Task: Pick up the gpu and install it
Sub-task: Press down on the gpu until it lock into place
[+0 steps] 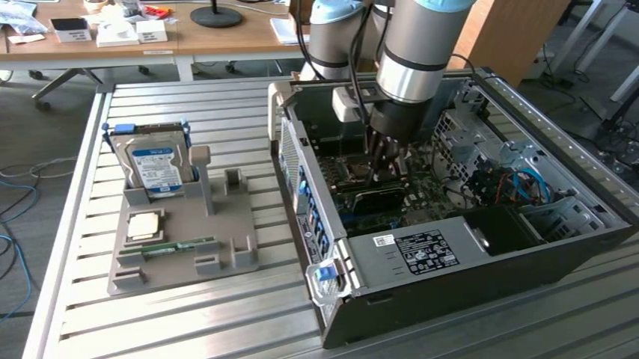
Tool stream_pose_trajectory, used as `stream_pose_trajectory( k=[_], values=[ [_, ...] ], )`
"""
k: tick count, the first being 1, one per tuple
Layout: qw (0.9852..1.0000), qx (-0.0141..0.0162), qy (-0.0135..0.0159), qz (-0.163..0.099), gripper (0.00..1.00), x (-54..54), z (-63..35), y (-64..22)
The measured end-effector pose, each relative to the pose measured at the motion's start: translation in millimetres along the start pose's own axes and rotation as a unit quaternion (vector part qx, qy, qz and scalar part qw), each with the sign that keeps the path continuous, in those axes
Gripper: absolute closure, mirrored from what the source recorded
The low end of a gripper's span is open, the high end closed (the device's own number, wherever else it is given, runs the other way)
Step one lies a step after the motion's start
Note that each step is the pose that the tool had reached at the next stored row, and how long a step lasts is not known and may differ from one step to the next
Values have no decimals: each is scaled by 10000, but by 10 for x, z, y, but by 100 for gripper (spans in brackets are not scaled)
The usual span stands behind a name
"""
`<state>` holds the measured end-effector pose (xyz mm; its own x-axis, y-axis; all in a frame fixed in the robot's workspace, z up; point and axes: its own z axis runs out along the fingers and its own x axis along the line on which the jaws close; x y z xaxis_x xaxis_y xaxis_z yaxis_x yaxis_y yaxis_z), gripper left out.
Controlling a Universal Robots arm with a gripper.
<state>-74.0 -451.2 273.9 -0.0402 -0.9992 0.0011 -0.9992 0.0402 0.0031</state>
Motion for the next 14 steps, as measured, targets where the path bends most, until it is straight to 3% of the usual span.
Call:
stream_pose_trajectory(
  k=[14],
  values=[
    [10000,0,0,0,89,-20,63,1]
  ],
)
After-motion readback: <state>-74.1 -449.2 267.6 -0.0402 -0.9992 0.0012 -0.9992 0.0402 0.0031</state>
